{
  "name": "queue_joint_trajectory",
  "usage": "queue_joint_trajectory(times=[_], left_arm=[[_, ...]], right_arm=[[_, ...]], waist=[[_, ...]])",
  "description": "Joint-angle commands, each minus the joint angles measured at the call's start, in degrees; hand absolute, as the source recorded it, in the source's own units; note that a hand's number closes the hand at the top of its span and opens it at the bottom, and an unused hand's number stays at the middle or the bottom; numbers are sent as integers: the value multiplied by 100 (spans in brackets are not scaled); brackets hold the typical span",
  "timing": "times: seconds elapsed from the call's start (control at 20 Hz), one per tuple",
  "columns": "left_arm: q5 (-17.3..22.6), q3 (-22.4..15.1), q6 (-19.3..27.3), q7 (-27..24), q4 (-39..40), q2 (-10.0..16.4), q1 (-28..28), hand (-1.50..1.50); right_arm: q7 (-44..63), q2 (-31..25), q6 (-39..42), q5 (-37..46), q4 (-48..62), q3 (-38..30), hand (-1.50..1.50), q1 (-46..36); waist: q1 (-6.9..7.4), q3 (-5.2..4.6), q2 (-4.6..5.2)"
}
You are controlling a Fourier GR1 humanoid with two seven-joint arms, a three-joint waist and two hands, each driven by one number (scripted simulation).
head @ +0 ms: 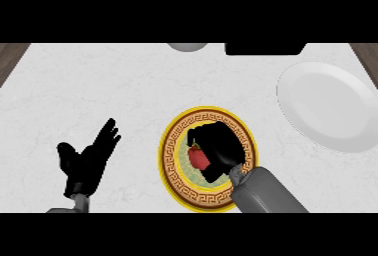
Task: Pick the bell pepper from the plate and place it in the plate
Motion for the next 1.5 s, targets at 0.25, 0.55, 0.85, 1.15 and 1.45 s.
queue_joint_trajectory(times=[0.25,0.55,0.85,1.15,1.45], left_arm=[[-42,-9,-6,218,285,-45,32,0],[-9,-9,37,321,310,-133,-16,0],[98,173,-207,299,200,140,58,0],[-90,79,102,263,80,-81,106,0],[27,150,-131,269,211,12,92,0]], right_arm=[[2168,403,-1210,361,-67,-151,150,158],[3715,410,-2470,1166,-498,-198,150,-400],[5226,412,-3216,2056,-819,168,150,-565],[5157,411,-3554,2309,-1469,-820,150,-270],[4229,148,-4434,1886,-1687,-1771,150,208]], waist=[[2,-40,55],[-14,-41,40],[18,-40,37],[-52,-35,41],[-40,-33,64]])
